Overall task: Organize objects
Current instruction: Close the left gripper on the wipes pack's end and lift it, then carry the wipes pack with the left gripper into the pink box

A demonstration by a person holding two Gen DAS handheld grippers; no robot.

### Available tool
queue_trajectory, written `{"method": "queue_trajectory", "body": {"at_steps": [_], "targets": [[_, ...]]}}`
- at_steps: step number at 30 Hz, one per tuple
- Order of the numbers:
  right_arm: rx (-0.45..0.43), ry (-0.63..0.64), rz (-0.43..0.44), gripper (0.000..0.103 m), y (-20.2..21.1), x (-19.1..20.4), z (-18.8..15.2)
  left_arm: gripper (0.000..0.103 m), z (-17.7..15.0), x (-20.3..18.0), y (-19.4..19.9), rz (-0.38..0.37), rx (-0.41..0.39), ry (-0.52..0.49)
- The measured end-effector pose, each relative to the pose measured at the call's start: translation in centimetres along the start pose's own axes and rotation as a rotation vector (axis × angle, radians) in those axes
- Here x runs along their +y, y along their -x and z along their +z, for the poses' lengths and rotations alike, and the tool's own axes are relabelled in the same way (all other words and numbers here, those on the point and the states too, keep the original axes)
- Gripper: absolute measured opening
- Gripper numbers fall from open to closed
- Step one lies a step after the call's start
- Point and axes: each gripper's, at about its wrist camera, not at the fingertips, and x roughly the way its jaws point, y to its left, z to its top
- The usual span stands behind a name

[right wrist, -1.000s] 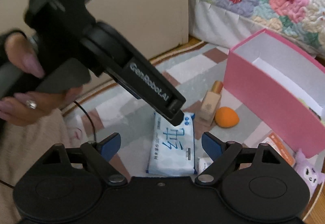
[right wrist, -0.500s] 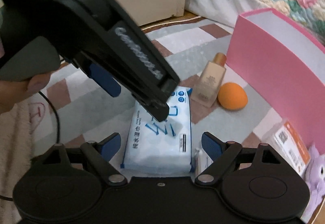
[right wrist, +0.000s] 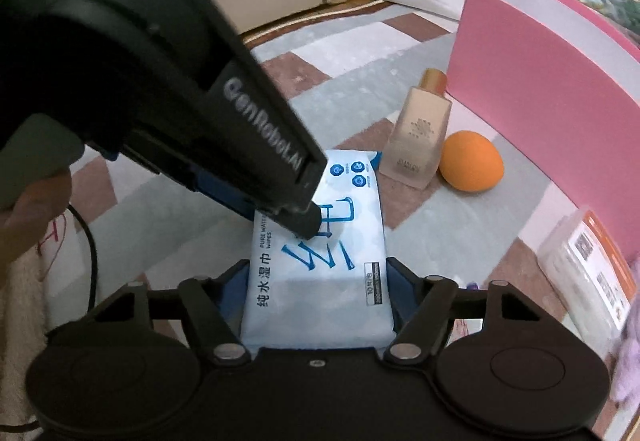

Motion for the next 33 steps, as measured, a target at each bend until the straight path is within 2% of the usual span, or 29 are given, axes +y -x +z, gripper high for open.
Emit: {"method": "queue_trajectory", "body": {"at_steps": [3, 8, 13, 23, 28, 33], "targets": [[0.020, -0.059, -0.006, 0.076, 0.2, -0.3, -0.5, 0.034, -0.5, -0.6, -0.1, 0.002, 0.012, -0.024], [0.012, -0.049, 0.008, 0.076, 0.3, -0.4, -1.0, 0.039, -1.4, -1.8, 0.0, 0.021, -0.007, -0.054], [0.015, -0.050, 0.034, 0.063, 1.2, -0.6, -1.6, 0.029, -1.9, -1.4, 1.0, -0.026, 0.000, -0.056], [0.011, -0.177, 0.131, 0.062, 5.4, -2.2, -3.1, 0.029, -4.0, -3.0, 5.3, -0.115, -0.050, -0.147], [-0.018, -0.198, 0.114, 0.062, 7.9, -1.5, -3.1, 0.029, -3.5, -4.2, 7.5, -0.191, -0.072, -0.141], [-0.061, -0.225, 0.058, 0.062, 9.3, -3.2, -1.7, 0.030, -1.3, -7.9, 9.2, -0.206, -0.096, -0.243]]}}
